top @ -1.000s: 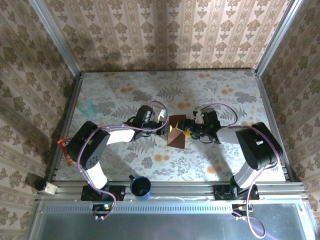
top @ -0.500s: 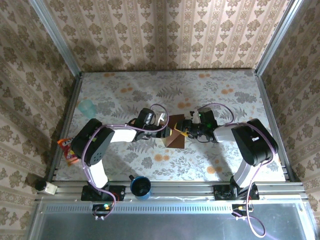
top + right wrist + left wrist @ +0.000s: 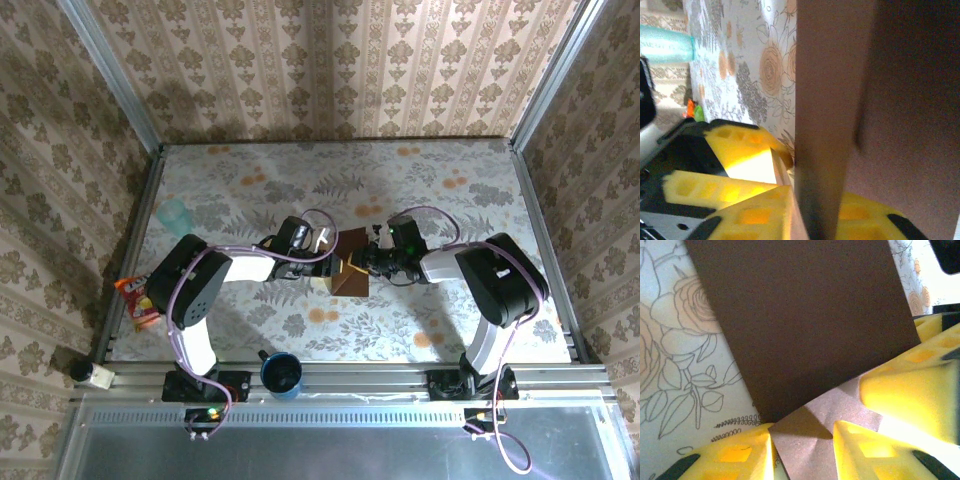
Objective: Fold a paper plane with a square sheet of paper (fold left side to right side)
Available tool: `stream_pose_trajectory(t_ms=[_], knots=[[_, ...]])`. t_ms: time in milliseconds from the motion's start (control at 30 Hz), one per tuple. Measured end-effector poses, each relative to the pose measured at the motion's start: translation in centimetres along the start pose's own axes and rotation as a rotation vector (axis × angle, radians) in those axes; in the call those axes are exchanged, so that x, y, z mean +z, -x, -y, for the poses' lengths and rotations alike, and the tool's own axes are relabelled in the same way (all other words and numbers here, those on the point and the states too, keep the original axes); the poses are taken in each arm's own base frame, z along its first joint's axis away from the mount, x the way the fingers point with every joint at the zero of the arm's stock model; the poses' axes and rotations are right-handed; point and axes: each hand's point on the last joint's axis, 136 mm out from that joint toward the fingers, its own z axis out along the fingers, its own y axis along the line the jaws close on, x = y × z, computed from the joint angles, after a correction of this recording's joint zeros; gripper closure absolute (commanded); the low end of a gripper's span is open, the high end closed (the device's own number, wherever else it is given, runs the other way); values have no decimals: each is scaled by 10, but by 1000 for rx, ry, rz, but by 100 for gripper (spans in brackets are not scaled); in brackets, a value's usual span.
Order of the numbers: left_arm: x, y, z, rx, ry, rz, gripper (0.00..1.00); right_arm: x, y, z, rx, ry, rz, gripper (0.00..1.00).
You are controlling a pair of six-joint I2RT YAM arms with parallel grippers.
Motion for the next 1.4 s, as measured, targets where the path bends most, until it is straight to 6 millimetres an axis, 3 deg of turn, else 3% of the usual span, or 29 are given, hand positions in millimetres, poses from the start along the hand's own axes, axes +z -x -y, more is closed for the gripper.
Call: stream_pose_trajectory(t_ms=[100,200,367,533,800,933,1067,1400], knots=[[-10,3,7,26,-15,35,52,-5,1,-1,-30,-20,10,99],[-28,10,22,60,-45,91,48,-18,9,-17,-87,-13,51,100],[-69,29,54,138,-109,236,36,-57,25,-55,-210,55,172,100],[-118,45,81,187,-177,409,20,-99,27,-85,-306,126,288,100],[-161,57,118,168,-366,571,15,-156,28,-140,-410,293,480,100],[-168,59,140,153,-485,599,14,-168,26,-156,-399,364,519,100],[-161,52,157,145,-558,574,14,-175,24,-169,-393,414,536,100],[-142,37,177,129,-616,501,30,-179,17,-186,-389,482,548,100]])
